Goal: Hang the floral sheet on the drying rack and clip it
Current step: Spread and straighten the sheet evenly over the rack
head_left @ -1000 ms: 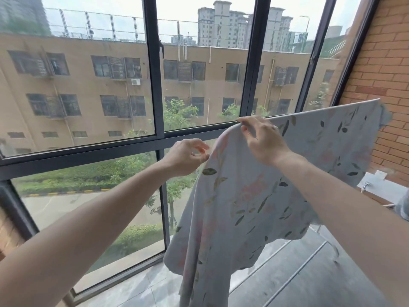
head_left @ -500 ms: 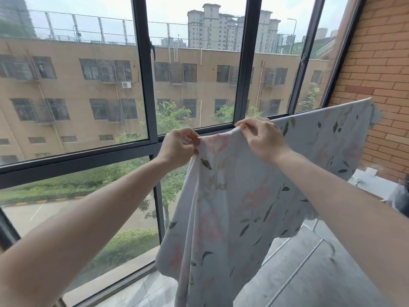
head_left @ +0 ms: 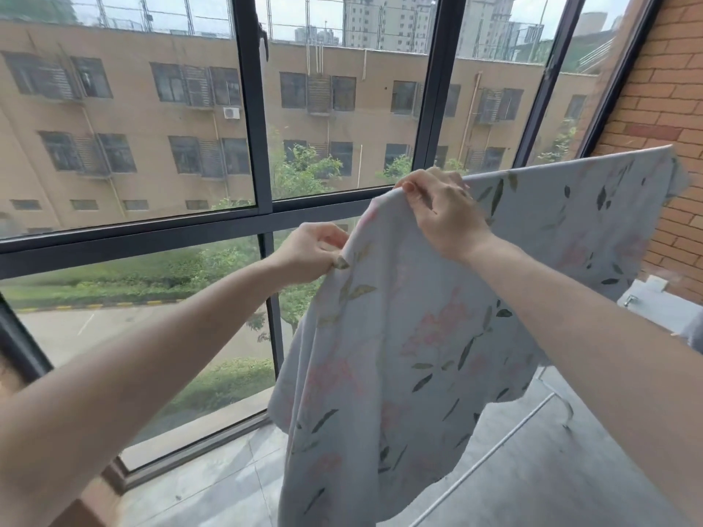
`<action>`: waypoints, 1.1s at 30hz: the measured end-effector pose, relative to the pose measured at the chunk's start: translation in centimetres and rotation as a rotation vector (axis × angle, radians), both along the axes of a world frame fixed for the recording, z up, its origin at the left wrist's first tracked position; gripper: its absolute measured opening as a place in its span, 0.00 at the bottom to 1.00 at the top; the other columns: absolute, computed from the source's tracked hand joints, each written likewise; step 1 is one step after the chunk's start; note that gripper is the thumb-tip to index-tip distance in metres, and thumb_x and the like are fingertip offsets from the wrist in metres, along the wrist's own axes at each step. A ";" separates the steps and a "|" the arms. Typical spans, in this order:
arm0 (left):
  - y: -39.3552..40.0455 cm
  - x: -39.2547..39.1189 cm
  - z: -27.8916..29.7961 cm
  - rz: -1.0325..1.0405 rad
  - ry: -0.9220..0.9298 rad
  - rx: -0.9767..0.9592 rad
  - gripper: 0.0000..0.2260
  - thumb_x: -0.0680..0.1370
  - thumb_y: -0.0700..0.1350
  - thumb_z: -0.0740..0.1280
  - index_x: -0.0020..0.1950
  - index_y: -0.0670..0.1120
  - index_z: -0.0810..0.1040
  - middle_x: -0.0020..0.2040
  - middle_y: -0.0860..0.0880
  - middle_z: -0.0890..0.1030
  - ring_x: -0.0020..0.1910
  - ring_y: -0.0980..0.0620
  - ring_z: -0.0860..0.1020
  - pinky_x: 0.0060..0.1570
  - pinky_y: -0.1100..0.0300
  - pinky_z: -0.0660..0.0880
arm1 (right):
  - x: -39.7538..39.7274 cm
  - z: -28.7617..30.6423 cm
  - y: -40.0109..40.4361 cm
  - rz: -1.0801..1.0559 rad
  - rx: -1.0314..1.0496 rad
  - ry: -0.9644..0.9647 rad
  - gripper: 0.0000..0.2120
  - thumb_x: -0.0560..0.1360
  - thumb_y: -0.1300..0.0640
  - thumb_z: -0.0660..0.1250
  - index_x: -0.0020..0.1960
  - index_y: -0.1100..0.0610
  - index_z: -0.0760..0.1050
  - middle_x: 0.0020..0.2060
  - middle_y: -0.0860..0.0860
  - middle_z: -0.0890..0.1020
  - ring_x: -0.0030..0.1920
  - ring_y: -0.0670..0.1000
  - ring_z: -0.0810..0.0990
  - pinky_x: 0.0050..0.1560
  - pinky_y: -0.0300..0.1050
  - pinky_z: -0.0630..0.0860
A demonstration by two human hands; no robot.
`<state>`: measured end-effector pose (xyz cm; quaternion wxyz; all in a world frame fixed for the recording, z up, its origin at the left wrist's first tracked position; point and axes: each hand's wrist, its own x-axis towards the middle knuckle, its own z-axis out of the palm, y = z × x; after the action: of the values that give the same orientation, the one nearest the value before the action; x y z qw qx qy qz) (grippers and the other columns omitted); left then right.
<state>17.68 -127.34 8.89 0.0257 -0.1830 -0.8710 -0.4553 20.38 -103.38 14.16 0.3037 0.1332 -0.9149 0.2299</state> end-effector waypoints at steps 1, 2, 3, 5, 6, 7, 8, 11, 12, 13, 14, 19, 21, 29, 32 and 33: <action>-1.1 0.8 -0.8 0.032 0.005 0.033 0.09 0.76 0.44 0.74 0.54 0.55 0.85 0.50 0.57 0.86 0.48 0.57 0.84 0.45 0.60 0.81 | -0.1 -0.3 -0.1 0.013 0.007 0.010 0.15 0.86 0.45 0.54 0.62 0.49 0.77 0.57 0.47 0.78 0.65 0.54 0.69 0.69 0.54 0.63; -2.1 1.8 -1.9 0.059 0.012 0.046 0.07 0.78 0.47 0.74 0.55 0.55 0.84 0.51 0.57 0.85 0.48 0.56 0.84 0.46 0.58 0.81 | -0.1 -0.7 -0.2 0.023 0.024 0.021 0.15 0.86 0.44 0.54 0.63 0.48 0.76 0.58 0.47 0.76 0.66 0.54 0.68 0.70 0.54 0.61; -2.9 3.0 -2.9 0.089 0.029 0.041 0.06 0.79 0.49 0.73 0.56 0.54 0.83 0.51 0.56 0.85 0.48 0.55 0.84 0.45 0.57 0.81 | -0.1 -1.0 -0.1 0.036 0.042 0.030 0.15 0.85 0.43 0.55 0.65 0.47 0.75 0.59 0.47 0.75 0.68 0.54 0.67 0.71 0.54 0.60; -4.0 5.5 -5.0 0.154 0.057 -0.014 0.04 0.82 0.49 0.70 0.56 0.54 0.82 0.51 0.56 0.84 0.47 0.56 0.82 0.44 0.59 0.79 | -0.2 -1.7 0.2 0.061 0.080 0.053 0.15 0.84 0.42 0.56 0.67 0.45 0.72 0.60 0.47 0.72 0.69 0.54 0.65 0.72 0.52 0.58; -4.2 6.6 -5.9 0.192 0.064 -0.047 0.04 0.82 0.49 0.69 0.56 0.54 0.82 0.50 0.56 0.83 0.46 0.56 0.82 0.43 0.60 0.78 | -0.3 -1.8 0.3 0.075 0.086 0.064 0.16 0.84 0.42 0.57 0.68 0.44 0.71 0.60 0.47 0.71 0.69 0.54 0.64 0.73 0.52 0.57; -4.2 7.5 -6.6 0.231 0.070 -0.073 0.04 0.83 0.48 0.68 0.55 0.55 0.82 0.49 0.56 0.83 0.45 0.56 0.81 0.41 0.61 0.77 | -0.3 -1.9 0.5 0.092 0.086 0.072 0.16 0.83 0.42 0.58 0.69 0.44 0.71 0.60 0.47 0.71 0.68 0.53 0.63 0.74 0.52 0.57; -4.1 8.1 -7.3 0.265 0.073 -0.096 0.04 0.83 0.48 0.68 0.54 0.55 0.82 0.48 0.56 0.82 0.44 0.56 0.81 0.41 0.62 0.76 | -0.3 -1.9 0.7 0.112 0.085 0.079 0.17 0.83 0.42 0.58 0.70 0.44 0.70 0.60 0.48 0.71 0.68 0.52 0.63 0.76 0.54 0.56; -3.2 9.0 -8.1 0.307 0.072 -0.142 0.04 0.82 0.48 0.69 0.51 0.56 0.83 0.46 0.56 0.83 0.41 0.56 0.82 0.39 0.61 0.77 | -0.5 -1.9 1.2 0.151 0.089 0.086 0.18 0.83 0.43 0.60 0.71 0.45 0.69 0.61 0.49 0.70 0.69 0.52 0.62 0.77 0.57 0.54; -2.8 9.4 -8.3 0.322 0.072 -0.156 0.04 0.82 0.48 0.69 0.50 0.55 0.84 0.45 0.57 0.84 0.41 0.57 0.82 0.39 0.61 0.77 | -0.6 -1.9 1.4 0.170 0.091 0.084 0.19 0.82 0.43 0.60 0.72 0.45 0.68 0.62 0.49 0.70 0.69 0.52 0.62 0.78 0.58 0.53; -2.4 9.6 -8.4 0.330 0.076 -0.166 0.04 0.81 0.49 0.70 0.49 0.55 0.85 0.44 0.58 0.84 0.40 0.58 0.82 0.39 0.61 0.77 | -0.8 -1.9 1.6 0.175 0.095 0.082 0.20 0.82 0.42 0.60 0.73 0.45 0.68 0.62 0.50 0.70 0.69 0.53 0.61 0.78 0.58 0.54; -2.1 9.7 -8.5 0.341 0.077 -0.169 0.05 0.81 0.49 0.71 0.48 0.55 0.85 0.42 0.59 0.84 0.39 0.58 0.82 0.38 0.62 0.77 | -0.9 -1.9 1.7 0.174 0.100 0.074 0.21 0.82 0.42 0.60 0.73 0.44 0.67 0.62 0.50 0.69 0.70 0.53 0.61 0.77 0.59 0.54; -0.4 10.7 -7.9 0.466 0.042 -0.153 0.07 0.83 0.46 0.67 0.46 0.50 0.81 0.41 0.52 0.84 0.36 0.52 0.82 0.38 0.57 0.77 | -0.7 -1.8 1.9 0.202 0.119 0.066 0.23 0.81 0.40 0.59 0.74 0.43 0.66 0.64 0.50 0.69 0.72 0.60 0.61 0.77 0.57 0.52; 0.1 11.0 -7.0 0.483 0.005 -0.102 0.04 0.83 0.45 0.67 0.49 0.49 0.80 0.42 0.50 0.84 0.34 0.52 0.82 0.36 0.55 0.78 | -0.5 -1.8 2.1 0.222 0.125 0.061 0.22 0.81 0.40 0.59 0.74 0.43 0.66 0.65 0.51 0.70 0.72 0.59 0.61 0.78 0.57 0.51; 1.3 11.6 -4.8 0.552 0.022 -0.331 0.08 0.82 0.43 0.67 0.46 0.52 0.83 0.42 0.54 0.86 0.30 0.54 0.84 0.36 0.53 0.83 | -0.2 -1.3 3.1 0.241 0.170 0.039 0.23 0.82 0.40 0.58 0.76 0.45 0.65 0.67 0.53 0.69 0.73 0.58 0.60 0.79 0.57 0.48; 0.1 10.5 -3.3 0.717 0.078 -0.177 0.09 0.79 0.40 0.67 0.43 0.51 0.82 0.40 0.50 0.87 0.32 0.52 0.86 0.34 0.54 0.82 | -0.2 -1.2 3.2 0.255 0.173 0.034 0.24 0.82 0.40 0.58 0.76 0.46 0.65 0.66 0.53 0.70 0.73 0.59 0.61 0.79 0.58 0.48; -0.3 9.9 -2.7 0.763 0.078 -0.081 0.09 0.79 0.38 0.67 0.42 0.50 0.82 0.41 0.48 0.87 0.33 0.52 0.86 0.35 0.55 0.82 | -0.2 -1.2 3.0 0.259 0.177 0.033 0.24 0.82 0.40 0.58 0.76 0.46 0.66 0.66 0.53 0.70 0.73 0.59 0.61 0.79 0.58 0.48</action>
<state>27.54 -127.68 6.22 0.2192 0.1364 -0.8922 -0.3707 20.15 -100.34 12.96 0.2736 0.2799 -0.9017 0.1836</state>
